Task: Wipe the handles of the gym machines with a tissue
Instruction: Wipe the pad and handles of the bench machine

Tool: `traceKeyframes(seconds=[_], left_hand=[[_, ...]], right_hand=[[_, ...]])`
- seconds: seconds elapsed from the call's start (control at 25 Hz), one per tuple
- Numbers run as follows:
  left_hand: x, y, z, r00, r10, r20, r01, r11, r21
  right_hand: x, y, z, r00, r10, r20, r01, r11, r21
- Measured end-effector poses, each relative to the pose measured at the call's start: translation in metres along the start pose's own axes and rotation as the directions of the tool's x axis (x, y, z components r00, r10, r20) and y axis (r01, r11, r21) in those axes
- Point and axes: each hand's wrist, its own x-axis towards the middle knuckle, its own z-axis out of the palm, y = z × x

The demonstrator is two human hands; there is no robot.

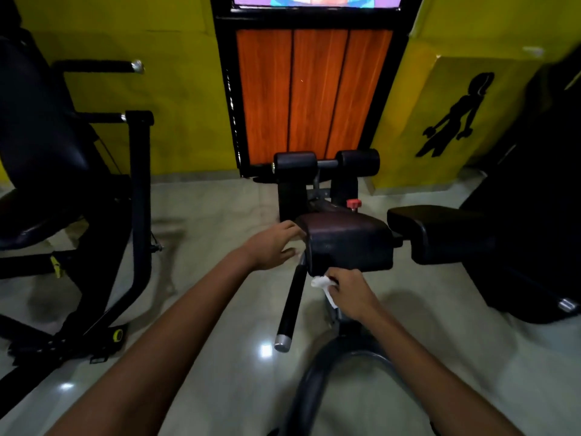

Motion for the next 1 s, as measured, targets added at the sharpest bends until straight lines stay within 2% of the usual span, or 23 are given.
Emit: traceKeyframes(seconds=[0.12, 0.32, 0.52, 0.64, 0.84, 1.0], left_hand=[[0.008, -0.018, 0.005, 1.000, 0.005, -0.001, -0.005, 1.000, 0.003], [0.046, -0.047, 0.009, 0.982, 0.144, 0.119, -0.156, 0.983, 0.094], [0.088, -0.063, 0.007, 0.888, 0.369, 0.273, -0.427, 0.883, 0.196], [0.109, -0.077, 0.011, 0.841, 0.435, 0.322, -0.505, 0.844, 0.178], [0.122, -0.085, 0.027, 0.790, 0.502, 0.353, -0.567, 0.816, 0.108], [0.125, -0.080, 0.040, 0.747, 0.533, 0.397, -0.614, 0.783, 0.103]], right_hand=[[-0.008, 0.008, 0.026, 0.997, 0.052, -0.063, -0.057, 0.996, -0.071], [0.005, -0.006, 0.048, 0.988, 0.099, -0.115, -0.122, 0.971, -0.207], [0.031, -0.028, 0.066, 0.984, 0.061, -0.167, -0.111, 0.944, -0.310], [0.047, -0.043, 0.072, 0.979, 0.020, -0.201, -0.103, 0.906, -0.410], [0.059, -0.037, 0.083, 0.990, -0.014, -0.138, -0.067, 0.822, -0.565], [0.072, -0.025, 0.096, 0.989, -0.149, -0.003, 0.106, 0.714, -0.692]])
